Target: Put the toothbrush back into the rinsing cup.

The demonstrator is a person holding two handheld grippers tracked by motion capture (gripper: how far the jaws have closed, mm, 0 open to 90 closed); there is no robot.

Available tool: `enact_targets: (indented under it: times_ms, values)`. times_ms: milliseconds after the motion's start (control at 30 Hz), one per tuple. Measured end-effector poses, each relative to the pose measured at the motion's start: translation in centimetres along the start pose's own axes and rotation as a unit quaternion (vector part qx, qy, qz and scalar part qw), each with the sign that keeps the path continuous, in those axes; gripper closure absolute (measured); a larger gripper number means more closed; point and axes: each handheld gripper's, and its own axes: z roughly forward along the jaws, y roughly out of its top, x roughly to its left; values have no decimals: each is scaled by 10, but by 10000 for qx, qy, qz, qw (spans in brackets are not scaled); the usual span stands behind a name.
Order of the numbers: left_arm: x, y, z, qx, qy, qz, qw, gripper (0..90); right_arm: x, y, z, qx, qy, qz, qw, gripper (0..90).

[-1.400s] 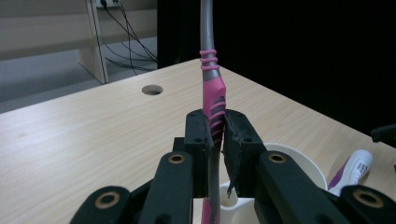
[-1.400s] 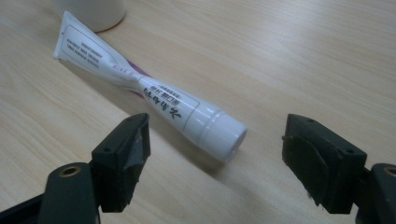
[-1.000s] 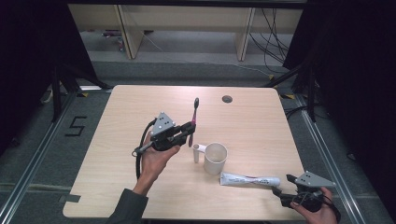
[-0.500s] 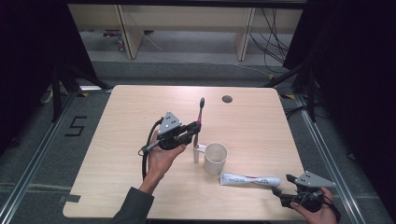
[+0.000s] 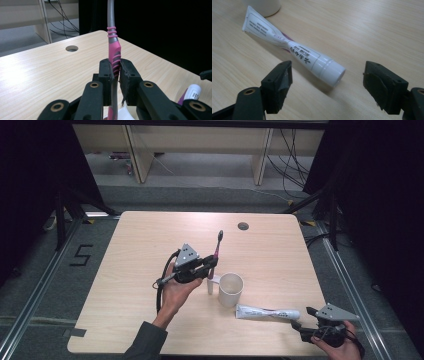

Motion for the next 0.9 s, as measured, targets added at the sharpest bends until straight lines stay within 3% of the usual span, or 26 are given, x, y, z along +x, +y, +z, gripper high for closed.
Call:
enact_targets:
  times_ms: [100,167,400,467,900]
  values:
    - [1,-3,1,1,-6,-48,10000,795,0,0,1,6,33,8,10000,244]
    - [1,-6,2,90,-6,8,10000,794,3,0,0,39,50,158,9999,244]
    - [3,-12,2,195,38,37,9998,794,3,0,0,55,67,182,9998,244]
    - [4,-14,2,187,28,2,9998,794,2,0,1,0,11,94,10000,244]
    - [5,-28,-1,396,41,15,9992,795,2,0,1,7,0,70,10000,246]
